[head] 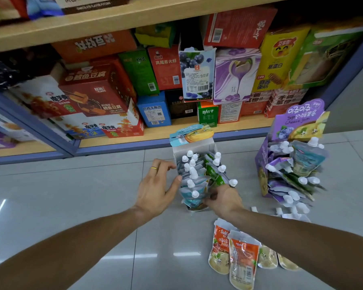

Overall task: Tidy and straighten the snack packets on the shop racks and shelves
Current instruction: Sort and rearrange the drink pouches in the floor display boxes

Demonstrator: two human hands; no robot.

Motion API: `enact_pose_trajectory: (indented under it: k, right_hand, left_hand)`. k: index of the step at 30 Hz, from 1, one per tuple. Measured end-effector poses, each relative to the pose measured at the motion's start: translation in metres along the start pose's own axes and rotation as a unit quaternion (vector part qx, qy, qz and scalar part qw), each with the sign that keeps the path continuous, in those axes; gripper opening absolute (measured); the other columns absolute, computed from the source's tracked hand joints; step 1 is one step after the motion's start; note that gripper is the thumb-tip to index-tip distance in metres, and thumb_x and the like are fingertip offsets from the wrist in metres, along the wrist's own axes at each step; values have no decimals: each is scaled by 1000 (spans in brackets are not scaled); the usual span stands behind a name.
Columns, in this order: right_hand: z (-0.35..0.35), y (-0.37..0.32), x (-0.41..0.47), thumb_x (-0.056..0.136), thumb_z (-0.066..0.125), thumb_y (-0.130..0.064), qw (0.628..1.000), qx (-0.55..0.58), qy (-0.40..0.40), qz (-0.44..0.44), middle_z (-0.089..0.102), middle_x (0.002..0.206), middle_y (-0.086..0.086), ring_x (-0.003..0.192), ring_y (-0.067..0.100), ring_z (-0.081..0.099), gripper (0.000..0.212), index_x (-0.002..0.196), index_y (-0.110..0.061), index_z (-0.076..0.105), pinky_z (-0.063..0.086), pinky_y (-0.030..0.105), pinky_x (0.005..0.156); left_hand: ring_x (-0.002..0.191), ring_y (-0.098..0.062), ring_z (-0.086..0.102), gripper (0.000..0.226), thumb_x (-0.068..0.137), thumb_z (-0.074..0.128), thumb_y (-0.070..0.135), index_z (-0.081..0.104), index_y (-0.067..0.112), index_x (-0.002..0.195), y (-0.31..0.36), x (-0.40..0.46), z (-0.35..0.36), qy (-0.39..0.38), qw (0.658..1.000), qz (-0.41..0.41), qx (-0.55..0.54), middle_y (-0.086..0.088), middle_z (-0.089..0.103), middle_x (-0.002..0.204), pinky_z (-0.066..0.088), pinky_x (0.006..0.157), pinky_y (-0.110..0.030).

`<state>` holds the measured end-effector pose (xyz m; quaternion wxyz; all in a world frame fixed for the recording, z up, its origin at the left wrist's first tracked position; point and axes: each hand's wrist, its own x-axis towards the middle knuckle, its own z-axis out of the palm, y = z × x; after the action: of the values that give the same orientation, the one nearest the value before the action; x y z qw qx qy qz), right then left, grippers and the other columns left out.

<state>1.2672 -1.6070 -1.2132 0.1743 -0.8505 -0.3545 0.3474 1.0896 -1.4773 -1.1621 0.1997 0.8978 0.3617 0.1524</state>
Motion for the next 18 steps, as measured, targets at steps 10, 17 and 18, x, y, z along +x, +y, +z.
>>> enact_pose_trajectory:
  k: [10, 17, 18]
  right_hand:
    - [-51, 51, -62, 83, 82, -26, 986, 142, 63, -67, 75, 88, -13, 78, -5, 70, 20, 101, -27, 74, 58, 19, 78]
    - [-85, 78, -76, 84, 82, -28, 982, 123, 136, -44, 69, 93, -14, 80, 1, 66, 34, 115, -23, 68, 58, 26, 79]
    - [-87, 78, -77, 84, 81, -27, 982, 119, 140, -45, 69, 94, -14, 79, 0, 66, 34, 115, -24, 68, 58, 24, 79]
  left_hand:
    - [115, -28, 56, 29, 97, 63, 40, 66, 19, 116, 53, -11, 7, 1, 959, 267, 91, -6, 60, 124, 46, 98, -43]
    - [129, -28, 54, 47, 93, 62, 57, 68, 23, 125, 72, 4, 21, -80, 914, 373, 139, -8, 61, 135, 38, 116, -50]
    - [128, -28, 55, 45, 94, 63, 55, 68, 22, 124, 75, 8, 23, -76, 911, 383, 136, -8, 62, 134, 39, 116, -49]
